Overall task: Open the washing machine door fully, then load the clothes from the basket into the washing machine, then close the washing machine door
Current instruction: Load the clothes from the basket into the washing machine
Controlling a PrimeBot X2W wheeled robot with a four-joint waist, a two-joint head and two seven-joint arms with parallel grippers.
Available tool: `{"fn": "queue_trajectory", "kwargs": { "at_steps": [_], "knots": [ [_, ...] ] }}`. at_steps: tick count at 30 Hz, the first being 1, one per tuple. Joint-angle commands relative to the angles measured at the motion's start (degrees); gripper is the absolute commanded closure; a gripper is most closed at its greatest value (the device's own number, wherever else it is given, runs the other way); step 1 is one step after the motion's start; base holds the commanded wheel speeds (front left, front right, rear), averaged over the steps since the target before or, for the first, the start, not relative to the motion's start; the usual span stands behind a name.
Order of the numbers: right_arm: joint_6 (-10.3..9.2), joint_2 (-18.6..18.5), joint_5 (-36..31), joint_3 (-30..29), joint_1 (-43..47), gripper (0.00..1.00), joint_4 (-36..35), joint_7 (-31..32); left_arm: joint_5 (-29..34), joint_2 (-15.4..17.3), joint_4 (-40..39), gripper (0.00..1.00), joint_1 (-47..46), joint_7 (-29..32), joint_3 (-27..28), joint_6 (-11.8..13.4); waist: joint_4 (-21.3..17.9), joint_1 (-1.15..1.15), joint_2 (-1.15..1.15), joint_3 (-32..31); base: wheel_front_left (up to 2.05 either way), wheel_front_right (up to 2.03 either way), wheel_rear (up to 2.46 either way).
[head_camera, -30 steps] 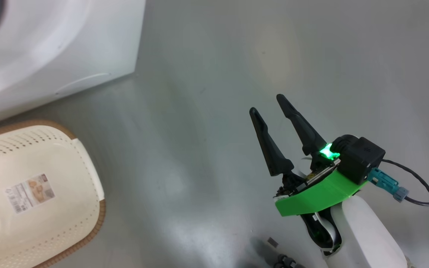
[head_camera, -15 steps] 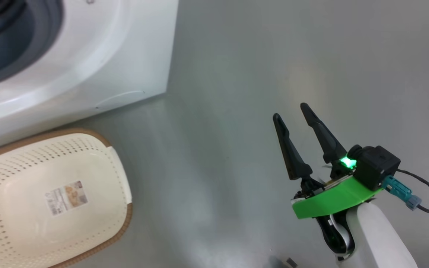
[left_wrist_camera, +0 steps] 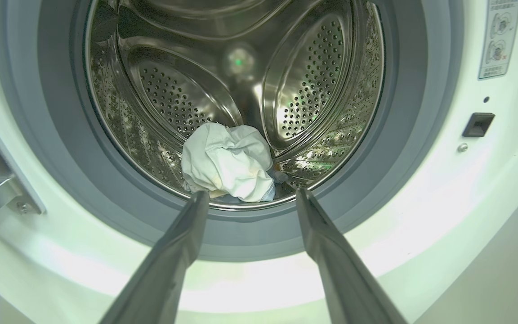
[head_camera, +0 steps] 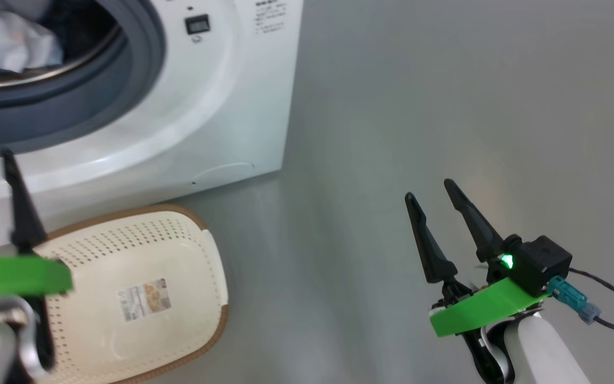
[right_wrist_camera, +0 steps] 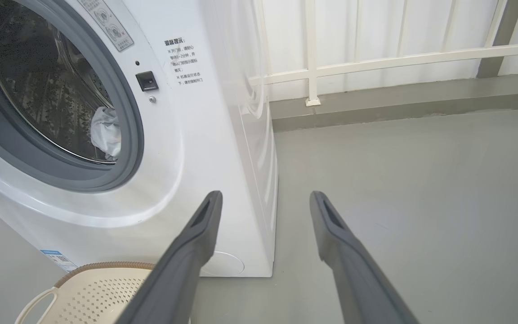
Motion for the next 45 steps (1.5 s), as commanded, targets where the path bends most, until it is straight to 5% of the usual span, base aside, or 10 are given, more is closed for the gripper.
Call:
{"fn": "queue_trajectory", "kwargs": {
  "at_steps": [1, 15, 45],
  "knots": [
    [0.09, 0.1, -0.7, 0.74, 1.41, 0.0, -1.42, 0.3, 1.18, 1.57, -3.5, 0.0, 1.86, -0.6, 1.75, 1.42, 2.76, 0.0, 0.0, -3.19, 0.0, 0.0, 0.0],
    [0.09, 0.1, -3.46, -1.48, 7.45, 0.0, -4.52, 4.84, 1.76, -0.88, -11.01, 0.0, 18.53, -2.1, 0.52, 5.74, 6.71, 0.0, 0.0, -11.78, 0.0, 0.0, 0.0],
    [0.09, 0.1, -4.88, -4.09, 16.67, 0.0, -11.58, 10.74, 3.33, -2.54, -8.61, 0.0, 23.82, -1.41, -5.32, 3.45, 9.84, 0.0, 0.0, -20.73, 0.0, 0.0, 0.0]
  ]
}}
